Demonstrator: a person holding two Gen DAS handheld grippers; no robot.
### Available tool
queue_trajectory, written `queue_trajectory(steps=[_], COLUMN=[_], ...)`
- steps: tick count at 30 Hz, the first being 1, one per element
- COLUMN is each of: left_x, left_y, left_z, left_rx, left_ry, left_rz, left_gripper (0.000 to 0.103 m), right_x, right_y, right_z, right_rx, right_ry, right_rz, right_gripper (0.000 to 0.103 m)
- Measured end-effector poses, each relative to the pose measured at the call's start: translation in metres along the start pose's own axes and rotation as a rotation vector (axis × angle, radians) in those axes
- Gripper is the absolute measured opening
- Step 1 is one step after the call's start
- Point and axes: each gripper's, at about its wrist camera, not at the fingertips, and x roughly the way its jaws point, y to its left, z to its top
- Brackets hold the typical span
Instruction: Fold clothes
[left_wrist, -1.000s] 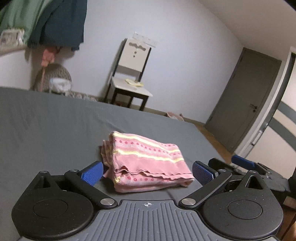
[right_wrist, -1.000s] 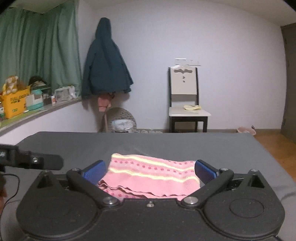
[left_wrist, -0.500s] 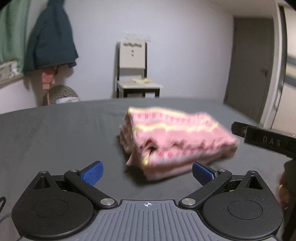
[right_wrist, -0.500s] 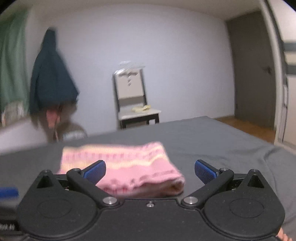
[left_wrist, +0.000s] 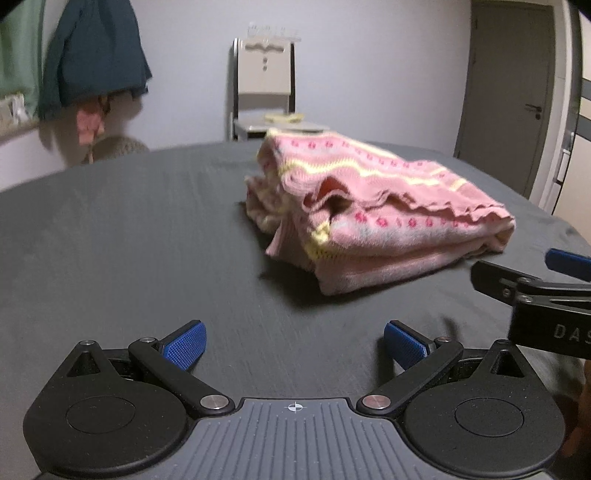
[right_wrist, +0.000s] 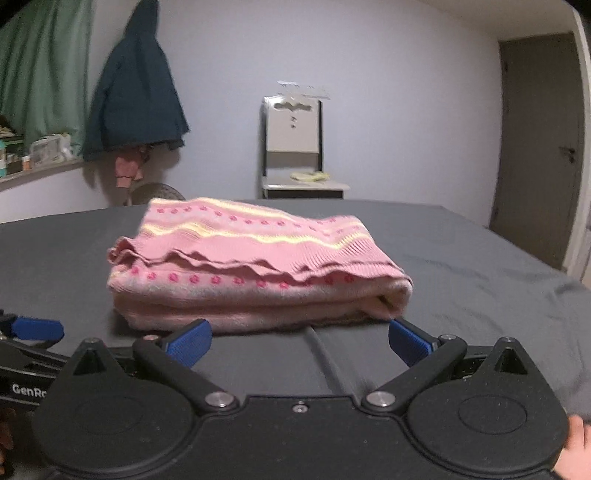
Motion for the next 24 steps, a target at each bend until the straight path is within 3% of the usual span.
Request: queue_trajectory(steps=[6,10,24], left_x=[0.011,0.018,0.015], left_y=[-0.002,-0.004,-0.003], left_z=[0.0,0.0,0.0], left_rx=[0.0,-0.001,0.007], left_ry=[0.021,0.035,0.045], left_rz=[-0.003,-0.004,0.01], left_gripper=[0.103,0.103,0.103], right_x=[0.019,0.034,0.025], right_y=[-0.008,-0.012,-0.01], right_z=[-0.003,-0.008,-0.013], right_rx=[0.071,0.103,0.09], right_ry=[0.085,0.203,0.202], right_rz=[-0.028,-0.038,-0.031], right_gripper=[0.103,0.103,0.103])
